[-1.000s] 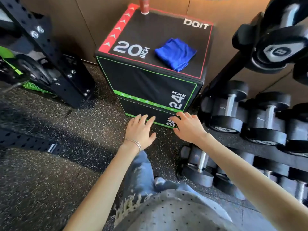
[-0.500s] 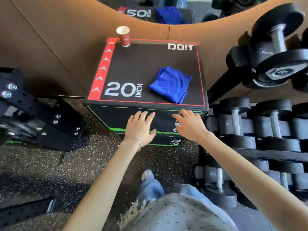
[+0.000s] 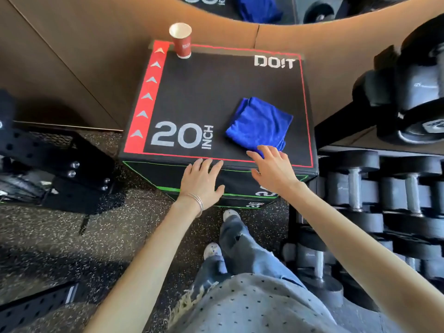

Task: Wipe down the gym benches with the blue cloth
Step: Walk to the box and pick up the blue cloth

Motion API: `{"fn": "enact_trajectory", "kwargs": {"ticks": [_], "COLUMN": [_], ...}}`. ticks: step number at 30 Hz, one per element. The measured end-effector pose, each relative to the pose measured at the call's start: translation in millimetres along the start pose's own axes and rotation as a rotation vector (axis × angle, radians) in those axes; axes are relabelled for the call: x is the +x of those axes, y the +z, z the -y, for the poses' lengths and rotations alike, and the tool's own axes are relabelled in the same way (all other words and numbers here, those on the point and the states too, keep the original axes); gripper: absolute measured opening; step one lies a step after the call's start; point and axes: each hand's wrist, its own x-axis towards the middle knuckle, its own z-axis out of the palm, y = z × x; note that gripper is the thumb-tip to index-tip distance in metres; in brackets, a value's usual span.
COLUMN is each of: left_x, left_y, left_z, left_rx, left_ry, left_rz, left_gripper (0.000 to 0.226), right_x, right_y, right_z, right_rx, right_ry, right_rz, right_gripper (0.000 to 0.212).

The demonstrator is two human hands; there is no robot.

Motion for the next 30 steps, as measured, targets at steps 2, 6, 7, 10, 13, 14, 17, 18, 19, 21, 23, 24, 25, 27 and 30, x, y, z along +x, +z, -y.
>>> {"fn": "enact_trajectory", "kwargs": {"ticks": [2, 6, 7, 10, 13, 14, 17, 18, 19, 21, 23, 24, 25, 27, 30], "left_x": [15, 44, 51, 78, 103, 110, 127, 131, 134, 139, 142, 143, 143, 142, 141], "left_y": [-2, -11, -13, -21, -28, -29, -28, -28, -27, -26, -25, -24, -22, -20, -15], "left_z": [2, 4, 4, 7, 3, 1, -5, -7, -8, -9, -8, -7, -6, -4, -2], "left_rx": [-0.006, 0.0, 0.005, -0.004, -0.012, -0.024, -0.035, -0.033, -0.034, -0.04, -0.044, -0.044, -0.042, -0.032, -0.022], "left_ry": [-0.008, -0.032, -0.032, -0.038, -0.054, -0.058, -0.063, -0.064, -0.068, -0.079, -0.081, -0.08, -0.079, -0.072, -0.047], "left_rz": [0.0, -0.005, -0.004, 0.005, 0.009, 0.013, 0.028, 0.034, 0.039, 0.047, 0.051, 0.054, 0.058, 0.074, 0.102], "left_gripper": [0.067, 0.067, 0.067, 0.067, 0.067, 0.067, 0.067, 0.067, 0.067, 0.067, 0.066, 0.066, 0.066, 0.066, 0.067], "right_x": [18, 59, 69, 98, 121, 127, 140, 142, 144, 148, 150, 150, 151, 151, 149], "right_y": [0, -2, -3, -5, -6, -5, 0, 2, 5, 13, 24, 29, 35, 42, 46], "right_z": [-6, -19, -23, -40, -55, -59, -70, -72, -73, -74, -72, -70, -68, -65, -60], "right_rx": [-0.009, -0.035, -0.039, -0.042, -0.041, -0.038, -0.031, -0.026, -0.017, 0.008, 0.014, 0.002, -0.006, 0.0, 0.029], "right_ry": [-0.016, -0.052, -0.052, -0.048, -0.036, -0.031, -0.022, -0.022, -0.024, -0.025, -0.024, -0.022, -0.017, -0.003, 0.03], "right_rz": [-0.001, 0.019, 0.024, 0.045, 0.081, 0.094, 0.137, 0.153, 0.168, 0.207, 0.249, 0.256, 0.249, 0.211, 0.169], "right_gripper": [0.052, 0.052, 0.052, 0.055, 0.058, 0.058, 0.061, 0.063, 0.066, 0.071, 0.077, 0.079, 0.08, 0.08, 0.08]}}
